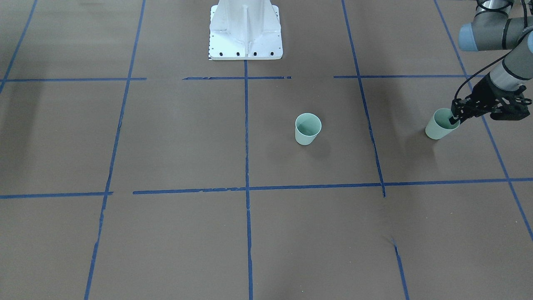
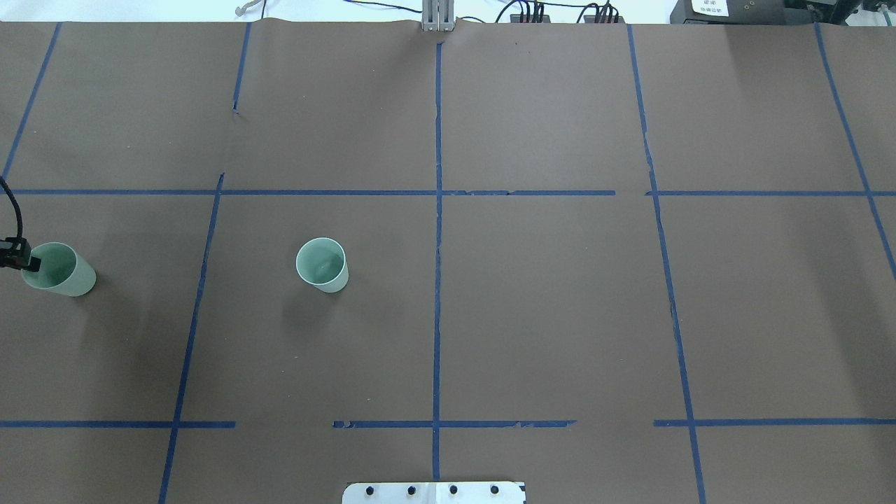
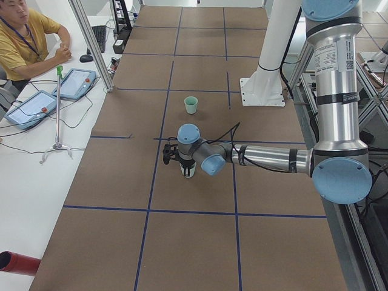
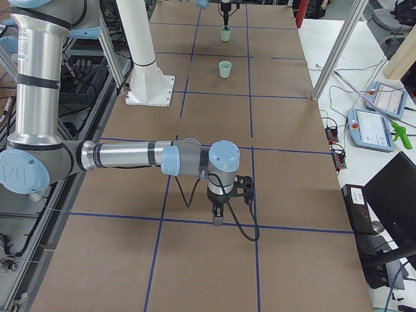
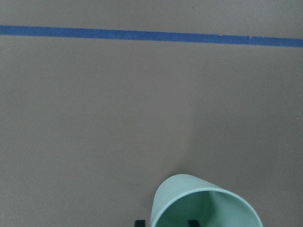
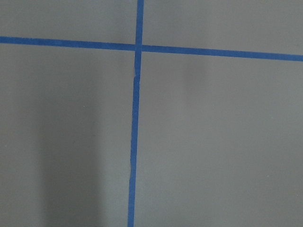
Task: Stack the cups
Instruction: 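Lower the left gripper onto the outer pale green cup and grasp it, then lift the cup with the left gripper and carry it over the other cup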
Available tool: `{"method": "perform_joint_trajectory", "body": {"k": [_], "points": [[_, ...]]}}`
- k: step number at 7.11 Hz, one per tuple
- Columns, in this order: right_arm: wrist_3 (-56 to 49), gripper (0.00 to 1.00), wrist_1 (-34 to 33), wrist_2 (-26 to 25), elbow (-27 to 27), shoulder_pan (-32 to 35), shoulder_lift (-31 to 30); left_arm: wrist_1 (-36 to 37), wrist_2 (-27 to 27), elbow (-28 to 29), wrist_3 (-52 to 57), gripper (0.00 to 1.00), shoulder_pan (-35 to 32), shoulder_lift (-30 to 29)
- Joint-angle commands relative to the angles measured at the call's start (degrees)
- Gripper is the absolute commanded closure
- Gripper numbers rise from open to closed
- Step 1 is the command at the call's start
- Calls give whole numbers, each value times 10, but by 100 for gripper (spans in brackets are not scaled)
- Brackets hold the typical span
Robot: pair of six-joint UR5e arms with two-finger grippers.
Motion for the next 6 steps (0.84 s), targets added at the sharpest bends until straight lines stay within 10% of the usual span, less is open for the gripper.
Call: {"method": "perform_joint_trajectory", "body": {"k": [1,6], "points": [[0,0,0,0,0,1,0,0,0,-19,1,100,-3,0],[0,0,0,0,0,0,0,202,2,-159,-164,100,1,-141]]}}
